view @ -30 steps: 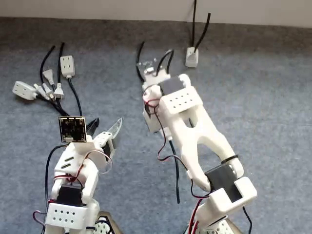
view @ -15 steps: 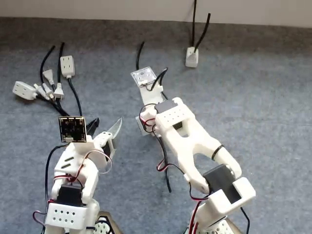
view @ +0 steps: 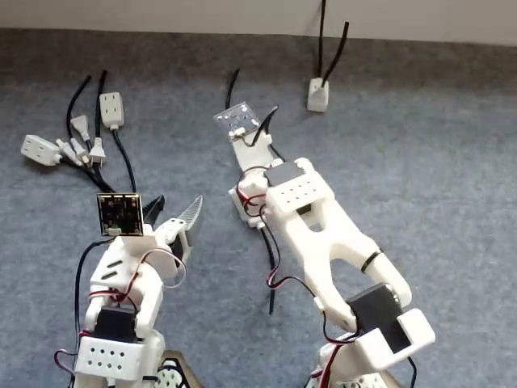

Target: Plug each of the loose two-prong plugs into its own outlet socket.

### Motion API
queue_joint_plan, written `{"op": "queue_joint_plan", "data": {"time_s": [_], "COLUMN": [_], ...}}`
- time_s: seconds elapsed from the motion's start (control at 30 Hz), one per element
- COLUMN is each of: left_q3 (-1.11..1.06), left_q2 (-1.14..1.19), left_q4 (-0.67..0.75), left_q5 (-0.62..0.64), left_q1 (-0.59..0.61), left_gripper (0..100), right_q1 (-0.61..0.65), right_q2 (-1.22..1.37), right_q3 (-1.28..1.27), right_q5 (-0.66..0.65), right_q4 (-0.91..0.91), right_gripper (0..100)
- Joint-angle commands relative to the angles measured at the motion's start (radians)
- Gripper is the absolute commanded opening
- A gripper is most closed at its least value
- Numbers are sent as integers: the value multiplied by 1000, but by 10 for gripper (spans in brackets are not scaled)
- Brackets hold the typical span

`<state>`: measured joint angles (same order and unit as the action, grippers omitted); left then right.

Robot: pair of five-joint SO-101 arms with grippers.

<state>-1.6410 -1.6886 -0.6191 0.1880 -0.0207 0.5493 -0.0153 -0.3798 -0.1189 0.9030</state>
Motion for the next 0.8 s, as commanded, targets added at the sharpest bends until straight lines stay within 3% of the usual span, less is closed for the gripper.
{"op": "queue_joint_plan", "data": {"time_s": [0.0, 0.47, 0.77], "left_q3": [7, 7, 7], "left_q2": [-7, -7, -7], "left_q4": [20, 20, 20], "left_q5": [0, -2, -2], "left_q1": [-19, -19, -19], "left_gripper": [248, 248, 248], "right_q1": [-68, -97, -131], "right_q2": [-51, 128, 162], "right_q3": [45, -16, -16], "right_q5": [-29, -25, -28], "right_q4": [5, -156, -162], "right_gripper": [318, 318, 318]}}
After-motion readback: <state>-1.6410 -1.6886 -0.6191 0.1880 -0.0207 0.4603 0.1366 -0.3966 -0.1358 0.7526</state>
